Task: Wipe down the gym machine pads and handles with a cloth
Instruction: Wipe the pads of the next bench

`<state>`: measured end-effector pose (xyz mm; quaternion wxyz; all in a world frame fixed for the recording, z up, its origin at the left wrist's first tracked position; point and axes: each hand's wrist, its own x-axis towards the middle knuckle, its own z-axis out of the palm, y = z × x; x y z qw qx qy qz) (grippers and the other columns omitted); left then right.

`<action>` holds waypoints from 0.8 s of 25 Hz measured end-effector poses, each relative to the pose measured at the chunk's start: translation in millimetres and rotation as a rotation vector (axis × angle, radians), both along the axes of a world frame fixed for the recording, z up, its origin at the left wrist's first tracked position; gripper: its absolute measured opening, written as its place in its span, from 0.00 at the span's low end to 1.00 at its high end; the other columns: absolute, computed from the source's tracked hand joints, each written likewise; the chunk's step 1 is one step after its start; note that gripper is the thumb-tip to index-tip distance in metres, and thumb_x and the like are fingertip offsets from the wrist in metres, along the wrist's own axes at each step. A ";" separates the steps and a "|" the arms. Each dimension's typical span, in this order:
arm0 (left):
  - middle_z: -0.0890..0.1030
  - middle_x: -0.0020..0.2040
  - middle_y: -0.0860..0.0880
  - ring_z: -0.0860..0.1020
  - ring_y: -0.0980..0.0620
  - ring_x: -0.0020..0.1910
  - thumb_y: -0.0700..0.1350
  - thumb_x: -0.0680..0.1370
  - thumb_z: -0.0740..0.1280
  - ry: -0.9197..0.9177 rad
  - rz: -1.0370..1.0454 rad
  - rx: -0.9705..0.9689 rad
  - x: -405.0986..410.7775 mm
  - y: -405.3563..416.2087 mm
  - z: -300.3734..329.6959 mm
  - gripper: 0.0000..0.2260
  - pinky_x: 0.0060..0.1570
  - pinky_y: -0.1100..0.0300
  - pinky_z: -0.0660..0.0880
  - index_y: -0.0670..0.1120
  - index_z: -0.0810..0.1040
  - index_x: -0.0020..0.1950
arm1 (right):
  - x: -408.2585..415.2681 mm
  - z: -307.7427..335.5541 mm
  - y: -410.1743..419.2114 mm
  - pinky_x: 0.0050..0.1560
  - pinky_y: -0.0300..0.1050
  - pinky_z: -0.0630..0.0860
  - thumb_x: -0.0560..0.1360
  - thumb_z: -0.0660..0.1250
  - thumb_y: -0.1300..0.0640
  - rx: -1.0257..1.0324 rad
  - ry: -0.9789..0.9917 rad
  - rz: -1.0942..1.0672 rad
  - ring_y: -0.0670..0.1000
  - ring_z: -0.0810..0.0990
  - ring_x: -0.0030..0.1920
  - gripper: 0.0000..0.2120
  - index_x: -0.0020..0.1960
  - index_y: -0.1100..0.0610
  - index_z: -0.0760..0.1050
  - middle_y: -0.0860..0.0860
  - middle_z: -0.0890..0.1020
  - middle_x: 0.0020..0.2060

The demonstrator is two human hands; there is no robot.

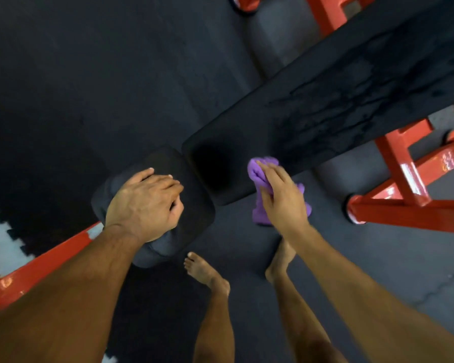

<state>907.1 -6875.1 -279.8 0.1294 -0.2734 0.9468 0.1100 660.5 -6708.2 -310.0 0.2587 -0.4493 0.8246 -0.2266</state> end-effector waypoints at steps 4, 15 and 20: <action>0.86 0.59 0.51 0.81 0.53 0.64 0.52 0.79 0.56 0.008 0.000 0.018 4.5 -2.0 -3.1 0.21 0.75 0.50 0.66 0.48 0.86 0.59 | -58.1 -30.3 -143.3 0.66 0.58 0.73 0.71 0.65 0.68 -0.010 0.499 0.471 0.65 0.73 0.66 0.27 0.70 0.57 0.74 0.57 0.76 0.67; 0.87 0.56 0.50 0.82 0.53 0.61 0.50 0.79 0.57 0.053 0.020 0.027 5.9 -3.0 -8.4 0.19 0.73 0.50 0.67 0.48 0.87 0.55 | -56.9 -30.5 -248.6 0.62 0.54 0.71 0.83 0.53 0.49 0.623 0.694 1.115 0.62 0.75 0.65 0.18 0.71 0.45 0.69 0.54 0.78 0.65; 0.87 0.54 0.50 0.83 0.53 0.58 0.50 0.78 0.57 0.115 0.051 0.054 7.9 -1.5 -6.0 0.19 0.73 0.50 0.67 0.48 0.88 0.52 | -225.0 20.5 -282.9 0.50 0.39 0.71 0.82 0.50 0.34 0.891 0.668 0.775 0.58 0.75 0.50 0.31 0.40 0.59 0.73 0.57 0.75 0.38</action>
